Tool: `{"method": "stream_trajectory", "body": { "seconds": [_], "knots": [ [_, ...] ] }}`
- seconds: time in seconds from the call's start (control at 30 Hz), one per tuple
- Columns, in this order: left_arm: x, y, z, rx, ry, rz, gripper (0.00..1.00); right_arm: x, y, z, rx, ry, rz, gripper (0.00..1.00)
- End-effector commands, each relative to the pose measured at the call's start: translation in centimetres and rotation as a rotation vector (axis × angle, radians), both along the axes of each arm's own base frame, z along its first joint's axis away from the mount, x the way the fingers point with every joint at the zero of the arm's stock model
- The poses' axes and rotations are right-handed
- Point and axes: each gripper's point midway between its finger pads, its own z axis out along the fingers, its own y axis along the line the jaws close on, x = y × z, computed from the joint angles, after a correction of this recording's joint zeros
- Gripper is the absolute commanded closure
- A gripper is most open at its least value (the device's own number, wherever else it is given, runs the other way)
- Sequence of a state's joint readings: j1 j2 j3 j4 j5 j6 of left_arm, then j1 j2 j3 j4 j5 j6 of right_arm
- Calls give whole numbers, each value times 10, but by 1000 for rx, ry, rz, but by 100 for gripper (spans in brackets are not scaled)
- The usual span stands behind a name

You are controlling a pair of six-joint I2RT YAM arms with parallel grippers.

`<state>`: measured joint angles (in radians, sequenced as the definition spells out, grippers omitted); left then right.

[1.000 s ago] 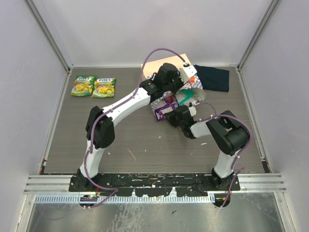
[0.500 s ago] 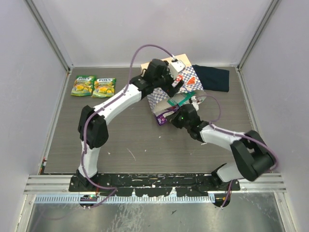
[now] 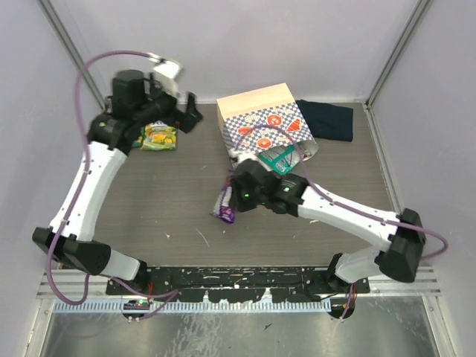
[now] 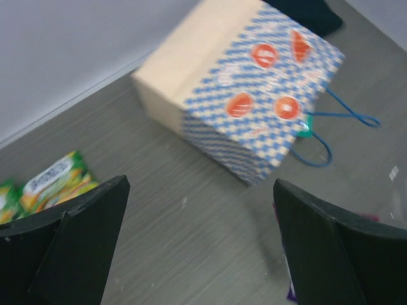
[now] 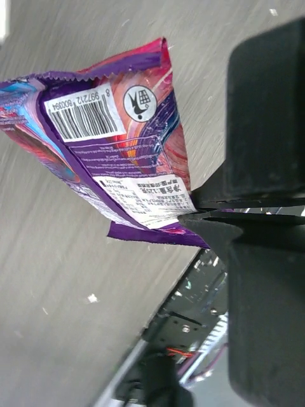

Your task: Take the snacks out of the paper bag

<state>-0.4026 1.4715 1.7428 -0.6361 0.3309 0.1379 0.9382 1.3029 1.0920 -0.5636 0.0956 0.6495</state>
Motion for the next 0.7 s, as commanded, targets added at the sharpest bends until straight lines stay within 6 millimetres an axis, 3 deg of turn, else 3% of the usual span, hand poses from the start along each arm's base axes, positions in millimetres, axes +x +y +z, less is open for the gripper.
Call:
{"method": "stream_trajectory", "body": {
  "seconds": [0.0, 0.03, 0.13, 0.3, 0.43, 0.5, 0.57, 0.63, 0.67],
  "knots": [
    [20, 119, 18, -184, 98, 435, 2, -18, 59, 30, -168, -197, 315, 99],
    [21, 144, 21, -231, 113, 522, 2, -17, 71, 31, -223, -254, 391, 99],
    [18, 187, 20, -335, 148, 660, 2, -4, 108, 30, -347, -401, 563, 99],
    [12, 214, 19, -423, 154, 767, 2, 41, 158, 39, -521, -673, 773, 99],
    [7, 222, 21, -435, 136, 801, 2, 86, 168, 47, -717, -884, 833, 99],
    [8, 226, 19, -434, 133, 814, 2, 111, 168, 61, -818, -1027, 769, 99],
    [9, 230, 16, -439, 135, 831, 2, 137, 164, 85, -946, -1221, 583, 99],
    [10, 234, 13, -446, 136, 846, 2, 138, 159, 90, -1034, -1350, 472, 99],
    [11, 236, 11, -448, 142, 850, 2, 128, 159, 86, -1038, -1399, 455, 99]
  ]
}}
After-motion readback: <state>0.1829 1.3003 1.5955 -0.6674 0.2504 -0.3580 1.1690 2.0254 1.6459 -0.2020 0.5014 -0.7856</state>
